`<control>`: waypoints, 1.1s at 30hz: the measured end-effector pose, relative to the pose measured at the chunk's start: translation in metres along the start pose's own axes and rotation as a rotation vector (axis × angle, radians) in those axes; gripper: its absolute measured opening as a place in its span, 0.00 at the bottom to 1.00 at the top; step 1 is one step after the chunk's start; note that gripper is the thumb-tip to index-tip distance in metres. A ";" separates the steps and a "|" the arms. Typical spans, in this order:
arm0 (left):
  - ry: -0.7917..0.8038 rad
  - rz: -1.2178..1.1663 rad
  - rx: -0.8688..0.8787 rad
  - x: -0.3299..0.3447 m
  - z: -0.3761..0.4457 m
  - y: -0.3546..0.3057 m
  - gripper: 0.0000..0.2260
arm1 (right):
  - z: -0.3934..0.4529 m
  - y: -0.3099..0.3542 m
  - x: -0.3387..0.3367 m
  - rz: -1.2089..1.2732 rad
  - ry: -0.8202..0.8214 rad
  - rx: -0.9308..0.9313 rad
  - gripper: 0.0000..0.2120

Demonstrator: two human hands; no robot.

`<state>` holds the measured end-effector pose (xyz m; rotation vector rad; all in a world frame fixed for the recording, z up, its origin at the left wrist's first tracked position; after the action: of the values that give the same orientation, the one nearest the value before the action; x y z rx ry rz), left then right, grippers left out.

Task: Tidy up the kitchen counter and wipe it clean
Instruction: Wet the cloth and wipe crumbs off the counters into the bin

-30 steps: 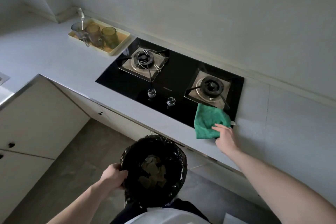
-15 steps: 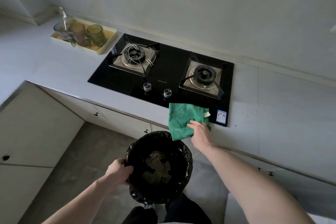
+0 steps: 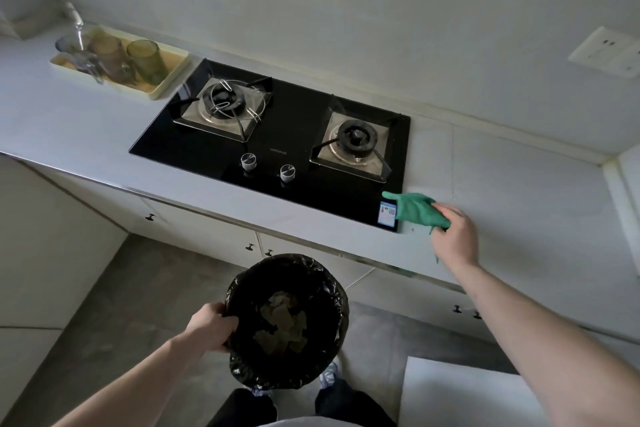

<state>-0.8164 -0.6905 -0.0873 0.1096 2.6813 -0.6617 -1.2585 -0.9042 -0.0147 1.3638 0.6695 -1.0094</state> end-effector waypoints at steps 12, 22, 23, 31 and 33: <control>-0.055 0.022 -0.042 0.090 -0.016 -0.037 0.07 | 0.078 -0.091 -0.015 -0.138 0.000 0.197 0.23; -0.057 -0.061 -0.089 0.144 -0.025 -0.038 0.07 | 0.109 -0.106 0.042 -0.283 0.361 0.067 0.26; -0.061 -0.067 -0.090 0.146 -0.024 -0.039 0.07 | 0.107 -0.106 0.047 -0.320 0.405 0.060 0.28; -0.062 -0.034 -0.104 0.160 -0.024 -0.046 0.09 | 0.101 -0.108 0.053 -0.431 0.456 -0.025 0.30; -0.057 -0.028 -0.113 0.164 -0.024 -0.046 0.09 | 0.093 -0.107 0.053 -0.419 0.449 -0.071 0.30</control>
<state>-0.9835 -0.7222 -0.1093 0.0235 2.6624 -0.5128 -1.3442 -0.9969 -0.0994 1.4313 1.3577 -0.9956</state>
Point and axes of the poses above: each hand's wrist, its own z-axis towards the middle knuckle, its own x-axis out of the palm, y = z × x, the point moved 1 cm from there along z, towards the middle knuckle, and after that the axes turned 7 degrees about -z, right-handed, at the moved point
